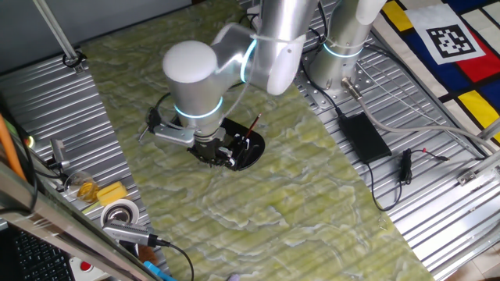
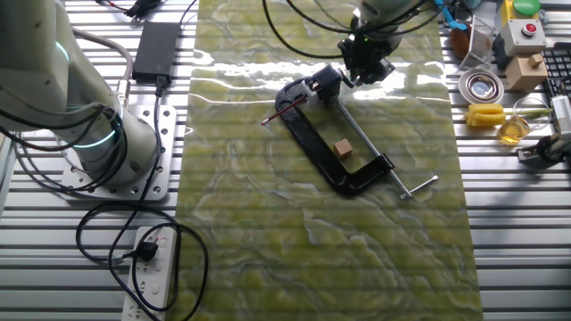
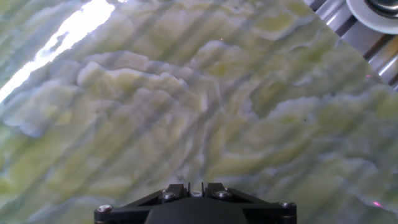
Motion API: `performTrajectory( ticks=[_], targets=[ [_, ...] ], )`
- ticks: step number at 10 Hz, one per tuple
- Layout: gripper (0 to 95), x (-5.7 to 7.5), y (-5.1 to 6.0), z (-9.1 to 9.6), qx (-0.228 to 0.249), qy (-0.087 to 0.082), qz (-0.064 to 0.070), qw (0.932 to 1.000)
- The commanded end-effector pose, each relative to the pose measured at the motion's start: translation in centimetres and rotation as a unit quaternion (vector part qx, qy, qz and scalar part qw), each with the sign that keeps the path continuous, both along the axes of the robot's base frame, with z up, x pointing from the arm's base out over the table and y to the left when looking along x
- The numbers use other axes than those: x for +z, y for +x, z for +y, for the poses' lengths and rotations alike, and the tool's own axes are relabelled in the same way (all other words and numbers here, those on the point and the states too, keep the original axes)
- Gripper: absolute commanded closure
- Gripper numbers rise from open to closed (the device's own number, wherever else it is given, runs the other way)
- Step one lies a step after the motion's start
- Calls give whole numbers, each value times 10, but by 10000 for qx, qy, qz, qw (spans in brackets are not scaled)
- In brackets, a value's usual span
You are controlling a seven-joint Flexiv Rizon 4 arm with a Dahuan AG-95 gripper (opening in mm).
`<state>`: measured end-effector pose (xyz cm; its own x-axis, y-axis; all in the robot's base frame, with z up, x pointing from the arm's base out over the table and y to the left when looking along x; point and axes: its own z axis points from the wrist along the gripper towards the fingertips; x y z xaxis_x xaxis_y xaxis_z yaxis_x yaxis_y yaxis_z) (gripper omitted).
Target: Sharpen the pencil with a pencil sharpener
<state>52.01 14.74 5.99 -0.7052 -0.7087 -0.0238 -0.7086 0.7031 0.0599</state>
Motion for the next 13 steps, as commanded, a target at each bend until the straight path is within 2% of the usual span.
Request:
performTrajectory(
  ticks=[1,5,7,10,13],
  targets=[
    [950,8,3,2,-76,3,161,9998],
    [950,21,3,3,-172,-18,399,9991],
    [950,31,2,5,-294,31,513,9982],
    [950,39,1,14,-540,63,527,9971],
    [950,39,-5,31,-774,51,489,9958]
  ],
)
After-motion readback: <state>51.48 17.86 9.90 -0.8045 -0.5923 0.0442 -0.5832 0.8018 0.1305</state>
